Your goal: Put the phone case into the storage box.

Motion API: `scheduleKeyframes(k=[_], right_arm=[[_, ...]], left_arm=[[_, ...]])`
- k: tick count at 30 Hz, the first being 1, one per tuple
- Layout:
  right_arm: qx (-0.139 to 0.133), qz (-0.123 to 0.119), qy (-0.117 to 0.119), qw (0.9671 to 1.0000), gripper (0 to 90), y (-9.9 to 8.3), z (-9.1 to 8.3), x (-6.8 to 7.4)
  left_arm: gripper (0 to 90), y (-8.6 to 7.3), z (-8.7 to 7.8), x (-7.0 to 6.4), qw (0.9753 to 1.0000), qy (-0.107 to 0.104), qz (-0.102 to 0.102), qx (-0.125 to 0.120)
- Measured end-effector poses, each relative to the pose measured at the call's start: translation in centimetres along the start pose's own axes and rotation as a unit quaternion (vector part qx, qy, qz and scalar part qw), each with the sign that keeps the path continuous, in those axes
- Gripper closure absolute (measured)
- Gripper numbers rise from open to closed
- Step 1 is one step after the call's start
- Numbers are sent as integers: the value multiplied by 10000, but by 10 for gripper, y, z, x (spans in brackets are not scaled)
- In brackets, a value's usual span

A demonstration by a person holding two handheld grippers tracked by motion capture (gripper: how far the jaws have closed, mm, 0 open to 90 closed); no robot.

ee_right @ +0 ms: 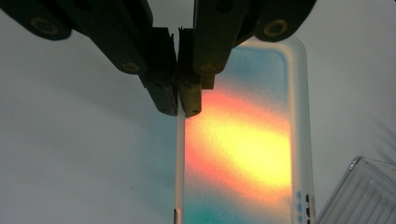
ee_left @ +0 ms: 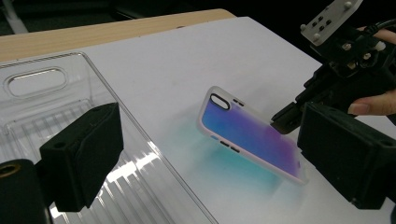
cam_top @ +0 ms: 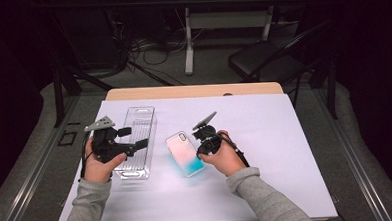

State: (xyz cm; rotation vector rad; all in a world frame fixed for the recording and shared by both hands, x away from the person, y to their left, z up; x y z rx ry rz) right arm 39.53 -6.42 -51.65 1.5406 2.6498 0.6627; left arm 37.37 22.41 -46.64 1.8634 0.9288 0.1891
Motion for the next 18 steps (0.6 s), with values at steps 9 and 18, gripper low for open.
scheduleKeyframes(k=[9,18], right_arm=[[-314,44,4,9995,874,-10,-12,-2],[-565,14,-43,9984,874,-20,-21,-5]], left_arm=[[77,0,6,-8,9999,-67,89,71],[78,1,12,-22,9996,-178,172,153]])
Point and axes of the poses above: each handheld gripper's, and its own axes: z roughly forward along the jaws, y roughly out of its top, x roughly to its left, the point moved 2 cm from there along z, roughly forward along the jaws, and after that the axes turned 1 degree about x, right-handed, at the moved point
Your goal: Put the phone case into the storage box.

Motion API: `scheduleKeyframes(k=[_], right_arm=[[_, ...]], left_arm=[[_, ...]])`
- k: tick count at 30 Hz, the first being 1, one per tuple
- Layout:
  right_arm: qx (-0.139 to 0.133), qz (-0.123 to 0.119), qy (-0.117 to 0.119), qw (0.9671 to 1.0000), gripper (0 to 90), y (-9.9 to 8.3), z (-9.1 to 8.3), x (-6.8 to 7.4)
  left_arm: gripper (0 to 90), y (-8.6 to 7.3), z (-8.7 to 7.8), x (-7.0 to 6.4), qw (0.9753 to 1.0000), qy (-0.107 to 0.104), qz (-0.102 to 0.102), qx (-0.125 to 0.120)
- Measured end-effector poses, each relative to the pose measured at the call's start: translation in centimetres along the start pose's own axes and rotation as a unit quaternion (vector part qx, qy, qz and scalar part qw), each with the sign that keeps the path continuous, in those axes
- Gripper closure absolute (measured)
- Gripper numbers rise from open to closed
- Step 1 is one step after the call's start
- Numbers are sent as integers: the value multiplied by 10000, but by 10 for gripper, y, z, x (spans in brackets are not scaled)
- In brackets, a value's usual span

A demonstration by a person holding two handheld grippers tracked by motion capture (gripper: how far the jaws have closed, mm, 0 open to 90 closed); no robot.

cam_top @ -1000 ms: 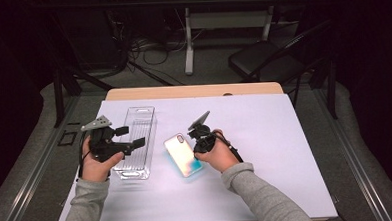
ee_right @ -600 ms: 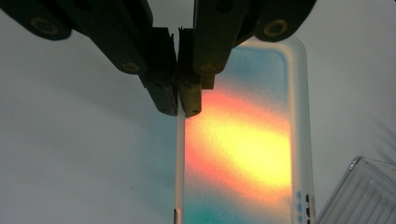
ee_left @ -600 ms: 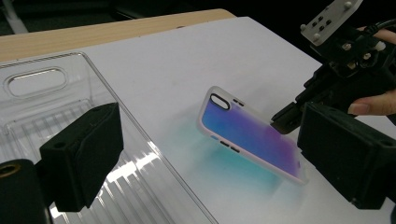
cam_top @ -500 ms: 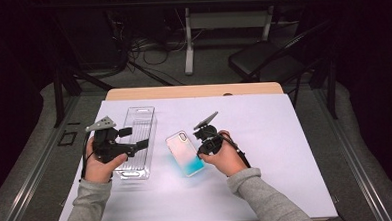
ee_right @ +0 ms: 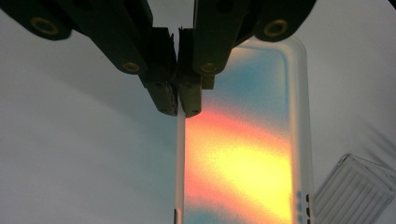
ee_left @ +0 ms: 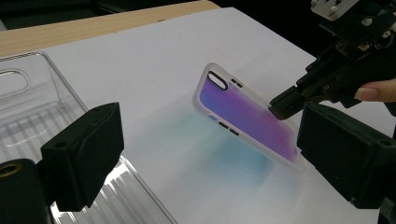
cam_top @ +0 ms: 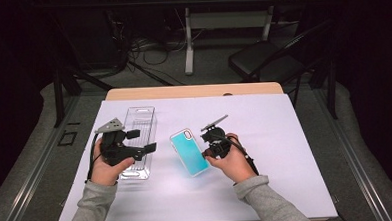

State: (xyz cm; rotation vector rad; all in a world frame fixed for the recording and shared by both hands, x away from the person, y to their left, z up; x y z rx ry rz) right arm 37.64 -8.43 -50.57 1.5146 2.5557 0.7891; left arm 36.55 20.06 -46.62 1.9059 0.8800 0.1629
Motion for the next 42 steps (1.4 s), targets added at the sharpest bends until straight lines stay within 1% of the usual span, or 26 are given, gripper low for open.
scheduleKeyframes(k=[1,2,3,6,7,8,9,10,11,13,15,16,18,21,22,23,24,29,30,32,33,35,37,40,41,42], right_arm=[[-44,-2,-2,10000,874,-1,-1,0],[13,-17,-39,10000,874,-2,-3,0],[-148,-6,-15,9999,874,-3,-3,-1],[-188,-32,-36,9998,874,-6,-5,-2],[-270,3,-15,9996,874,-7,-4,-2],[-233,-35,-34,9997,874,-9,-5,-3],[-285,26,-20,9996,874,-10,-5,-4],[-262,35,-7,9997,874,-11,-6,-5],[-304,78,13,9995,874,-11,-6,-5],[-306,83,23,9995,874,-12,-7,-6],[-437,47,-69,9990,874,-15,-8,-7],[-412,29,-107,9991,873,-16,-9,-7],[-516,33,-132,9986,874,-17,-10,-7],[-586,30,-170,9981,873,-18,-11,-7],[-679,-26,-234,9974,874,-19,-12,-6],[-679,-26,-234,9974,874,-19,-12,-6],[-772,-42,-237,9967,873,-21,-13,-5],[-891,-32,-264,9957,873,-23,-16,-2],[-980,-32,-253,9949,873,-24,-16,-1],[-1024,-31,-243,9944,873,-25,-17,-1],[-1101,-2,-224,9937,874,-26,-17,0],[-1152,-17,-233,9931,874,-27,-17,1],[-1223,-24,-251,9922,873,-28,-17,2],[-1368,-40,-238,9903,874,-31,-18,4],[-1368,-40,-238,9903,874,-31,-18,4],[-1458,-34,-245,9890,874,-32,-19,5]], left_arm=[[78,0,1,0,10000,-13,46,20],[80,0,2,-2,10000,-5,18,27],[82,0,2,-2,10000,-1,26,60],[85,-1,5,-4,9999,-6,65,101],[85,-1,6,-5,9999,-15,35,93],[87,-1,6,-6,9999,-17,39,103],[88,-1,7,-7,9999,-9,41,105],[88,-1,7,-7,9999,-26,60,113],[88,-2,8,-8,9999,-48,53,129],[88,-2,9,-9,9999,-47,48,129],[88,-2,12,-13,9998,-73,67,188],[88,-2,13,-14,9998,-76,75,192],[105,-3,14,-15,9997,-54,118,203],[135,-3,15,-18,9998,-78,70,182],[135,-3,16,-20,9997,-98,98,195],[135,-3,16,-20,9997,-98,98,195],[135,-3,17,-21,9997,-117,90,188],[148,-4,19,-24,9997,-167,93,174],[148,-4,20,-24,9997,-183,66,170],[148,-5,20,-25,9997,-200,18,168],[148,-5,20,-25,9997,-200,18,168],[148,-5,21,-25,9996,-230,-51,155],[150,-6,21,-25,9996,-216,-77,137],[152,-6,22,-26,9997,-217,-69,130],[152,-6,22,-26,9997,-221,-67,128],[153,-6,22,-26,9996,-239,-49,113]])
Point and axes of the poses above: each handheld gripper's, and its own axes: z roughly forward along the jaws, y roughly out of its top, x roughly to its left, the point moved 2 cm from there along z, roughly forward along the jaws, and after that the axes turned 1 degree about x, right-handed, at the moved point
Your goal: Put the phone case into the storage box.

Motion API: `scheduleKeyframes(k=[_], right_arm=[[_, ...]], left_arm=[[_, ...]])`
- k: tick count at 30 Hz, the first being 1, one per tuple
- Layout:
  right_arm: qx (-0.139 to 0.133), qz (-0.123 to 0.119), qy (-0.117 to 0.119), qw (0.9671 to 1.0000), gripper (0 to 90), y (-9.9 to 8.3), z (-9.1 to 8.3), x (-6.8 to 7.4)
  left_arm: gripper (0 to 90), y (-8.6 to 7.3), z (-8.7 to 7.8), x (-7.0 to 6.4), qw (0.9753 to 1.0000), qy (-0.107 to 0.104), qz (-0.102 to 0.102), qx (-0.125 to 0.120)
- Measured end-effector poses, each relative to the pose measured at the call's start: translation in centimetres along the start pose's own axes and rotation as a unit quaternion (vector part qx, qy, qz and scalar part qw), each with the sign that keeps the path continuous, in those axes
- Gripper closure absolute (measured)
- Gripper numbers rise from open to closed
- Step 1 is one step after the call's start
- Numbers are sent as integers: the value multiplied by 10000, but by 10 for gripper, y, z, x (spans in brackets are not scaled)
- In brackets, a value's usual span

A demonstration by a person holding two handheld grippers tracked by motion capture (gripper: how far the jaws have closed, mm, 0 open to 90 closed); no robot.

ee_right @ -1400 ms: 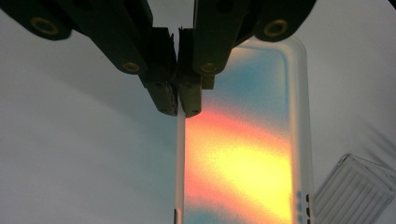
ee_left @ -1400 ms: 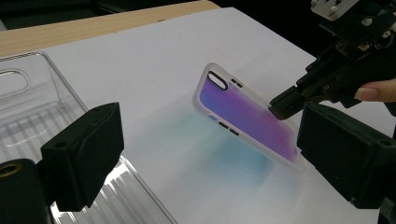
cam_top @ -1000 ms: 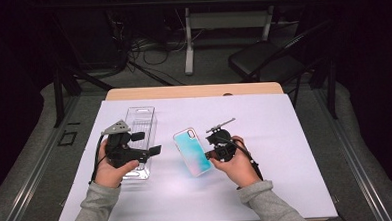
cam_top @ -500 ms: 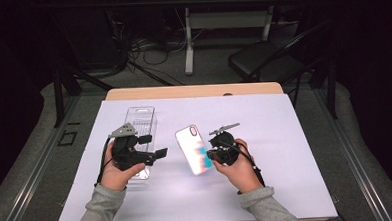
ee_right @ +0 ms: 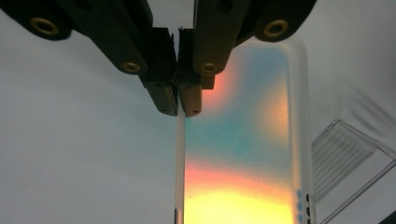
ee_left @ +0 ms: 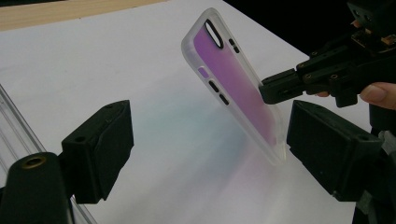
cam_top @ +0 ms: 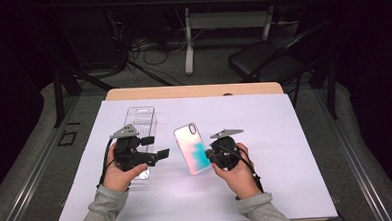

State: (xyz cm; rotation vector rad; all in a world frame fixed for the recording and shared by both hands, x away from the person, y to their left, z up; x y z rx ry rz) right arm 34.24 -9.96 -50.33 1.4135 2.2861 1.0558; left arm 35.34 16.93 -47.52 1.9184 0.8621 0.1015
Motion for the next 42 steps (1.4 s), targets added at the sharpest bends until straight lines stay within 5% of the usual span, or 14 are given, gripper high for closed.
scheduleKeyframes(k=[27,42], right_arm=[[-379,-284,-70,9989,874,-11,1,17],[-554,-359,-36,9978,874,-11,-3,24]], left_arm=[[170,-2,5,-4,9997,-173,-152,25],[281,-5,11,-8,9974,-476,-529,138]])
Point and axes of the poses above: each handheld gripper's, and its own axes: z roughly forward along the jaws, y roughly out of its top, x roughly to its left, the point moved 2 cm from there along z, roughly forward along the jaws, and after that the axes turned 1 degree about x, right-handed, at the moved point
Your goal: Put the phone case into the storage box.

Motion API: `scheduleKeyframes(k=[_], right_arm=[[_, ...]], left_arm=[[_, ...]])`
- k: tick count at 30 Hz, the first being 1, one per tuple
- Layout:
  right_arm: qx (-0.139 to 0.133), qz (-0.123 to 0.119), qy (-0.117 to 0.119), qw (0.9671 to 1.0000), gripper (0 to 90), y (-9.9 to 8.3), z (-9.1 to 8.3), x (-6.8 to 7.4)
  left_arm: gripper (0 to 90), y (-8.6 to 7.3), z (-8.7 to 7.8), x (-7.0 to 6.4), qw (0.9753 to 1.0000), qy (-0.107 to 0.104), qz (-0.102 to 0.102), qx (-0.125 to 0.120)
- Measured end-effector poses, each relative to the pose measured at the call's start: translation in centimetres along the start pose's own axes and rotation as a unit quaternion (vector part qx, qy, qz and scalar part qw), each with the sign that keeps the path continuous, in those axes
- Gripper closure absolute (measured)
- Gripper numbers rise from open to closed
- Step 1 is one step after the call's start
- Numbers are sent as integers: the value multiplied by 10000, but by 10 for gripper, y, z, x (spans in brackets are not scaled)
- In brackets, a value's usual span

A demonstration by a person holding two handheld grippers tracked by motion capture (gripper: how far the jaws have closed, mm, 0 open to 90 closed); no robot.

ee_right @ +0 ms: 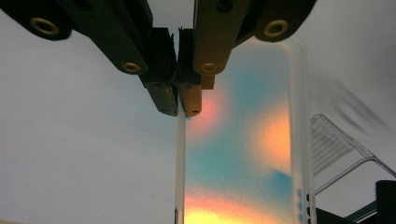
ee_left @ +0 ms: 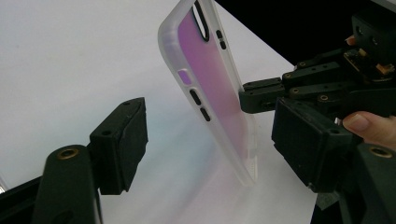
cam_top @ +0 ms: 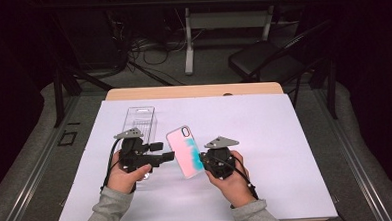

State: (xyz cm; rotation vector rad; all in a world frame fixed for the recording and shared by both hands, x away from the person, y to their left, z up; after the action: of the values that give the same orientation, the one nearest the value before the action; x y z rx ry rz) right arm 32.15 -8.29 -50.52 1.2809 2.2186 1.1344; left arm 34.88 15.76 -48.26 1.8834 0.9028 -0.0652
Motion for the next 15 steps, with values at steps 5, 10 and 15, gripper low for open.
scheduleKeyframes(k=[5,10,15], right_arm=[[-45,-10,24,10000,874,0,-1,2],[-78,-27,45,10000,874,1,-3,3],[-110,-21,55,9999,874,1,-3,4]], left_arm=[[302,-1,2,-1,9998,-142,-119,31],[329,-2,4,-2,9995,-227,-220,15],[364,-3,6,-3,9994,-267,-230,41]])
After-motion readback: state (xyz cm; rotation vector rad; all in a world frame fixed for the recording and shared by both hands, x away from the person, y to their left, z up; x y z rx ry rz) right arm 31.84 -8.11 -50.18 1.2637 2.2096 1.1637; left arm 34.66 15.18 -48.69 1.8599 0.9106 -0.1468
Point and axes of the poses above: each handheld gripper's, and its own axes: z roughly forward along the jaws, y roughly out of its top, x roughly to its left, the point moved 2 cm from there along z, roughly forward along the jaws, and after that the axes turned 1 degree about x, right-handed, at the moved point
